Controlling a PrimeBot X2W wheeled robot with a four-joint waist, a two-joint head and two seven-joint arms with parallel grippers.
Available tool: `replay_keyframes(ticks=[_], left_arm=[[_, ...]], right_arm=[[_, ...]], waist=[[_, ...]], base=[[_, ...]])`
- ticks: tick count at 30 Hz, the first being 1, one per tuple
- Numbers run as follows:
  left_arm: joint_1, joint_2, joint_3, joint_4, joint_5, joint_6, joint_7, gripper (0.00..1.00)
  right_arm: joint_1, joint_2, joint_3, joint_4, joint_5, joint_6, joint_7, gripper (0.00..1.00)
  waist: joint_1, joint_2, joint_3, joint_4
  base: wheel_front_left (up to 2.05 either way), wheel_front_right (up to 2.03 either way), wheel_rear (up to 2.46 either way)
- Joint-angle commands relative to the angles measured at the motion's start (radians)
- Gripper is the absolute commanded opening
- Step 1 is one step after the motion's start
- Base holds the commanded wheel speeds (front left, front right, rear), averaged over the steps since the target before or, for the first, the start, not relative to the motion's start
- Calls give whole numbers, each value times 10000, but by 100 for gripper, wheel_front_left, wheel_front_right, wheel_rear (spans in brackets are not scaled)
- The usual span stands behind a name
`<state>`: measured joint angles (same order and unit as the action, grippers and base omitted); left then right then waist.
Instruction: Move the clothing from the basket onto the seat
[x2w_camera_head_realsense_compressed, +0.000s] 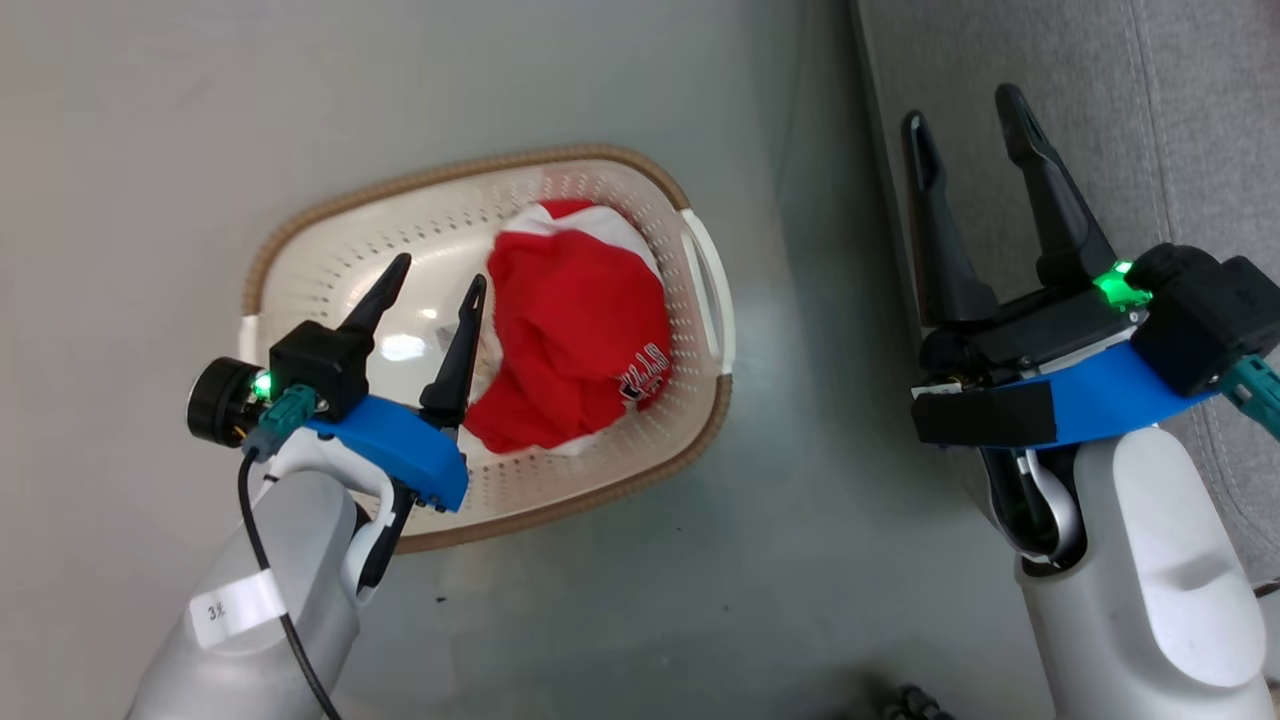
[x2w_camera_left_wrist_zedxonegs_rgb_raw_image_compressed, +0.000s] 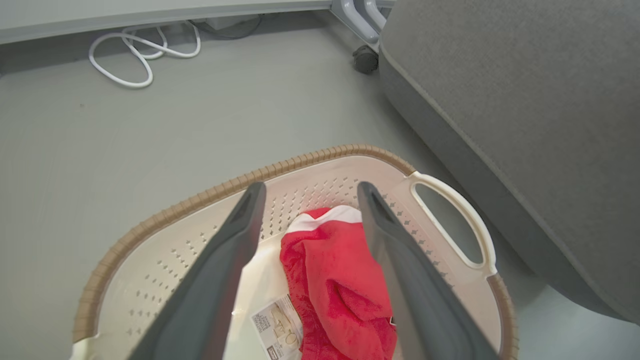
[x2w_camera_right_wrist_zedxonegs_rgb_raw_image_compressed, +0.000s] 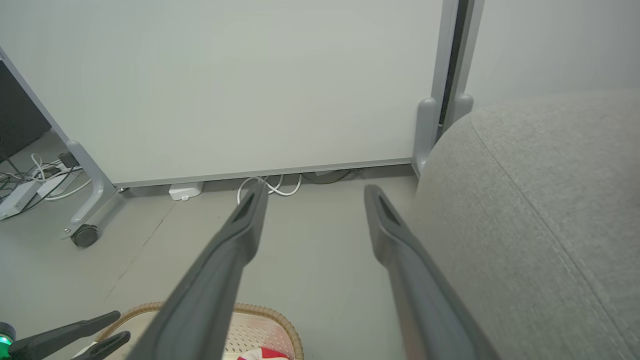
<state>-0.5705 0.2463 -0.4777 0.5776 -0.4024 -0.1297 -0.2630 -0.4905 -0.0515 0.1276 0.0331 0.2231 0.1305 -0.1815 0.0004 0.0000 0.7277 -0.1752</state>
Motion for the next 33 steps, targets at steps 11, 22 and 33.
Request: replay_keyframes(ticks=[11, 22, 33], left_arm=[[-1888, 304, -1468, 2626, -1084, -9, 139, 100], [-2960, 179, -1528, 4317, -1682, -9, 381, 100], [-3030, 2, -2138, 4591, -2566, -9, 1115, 0]], right_arm=[[-680, 17, 851, -34, 633, 5, -565, 100], [-690, 16, 1358, -92, 946, 5, -805, 100], [-806, 13, 1489, 15, 1105, 5, -845, 100]], waist=[[-4, 0, 2039, -1543], [-4, 0, 2719, -1896], [-4, 0, 2742, -1962]], base=[[0, 0, 0], [0, 0, 0], [0, 0, 0]])
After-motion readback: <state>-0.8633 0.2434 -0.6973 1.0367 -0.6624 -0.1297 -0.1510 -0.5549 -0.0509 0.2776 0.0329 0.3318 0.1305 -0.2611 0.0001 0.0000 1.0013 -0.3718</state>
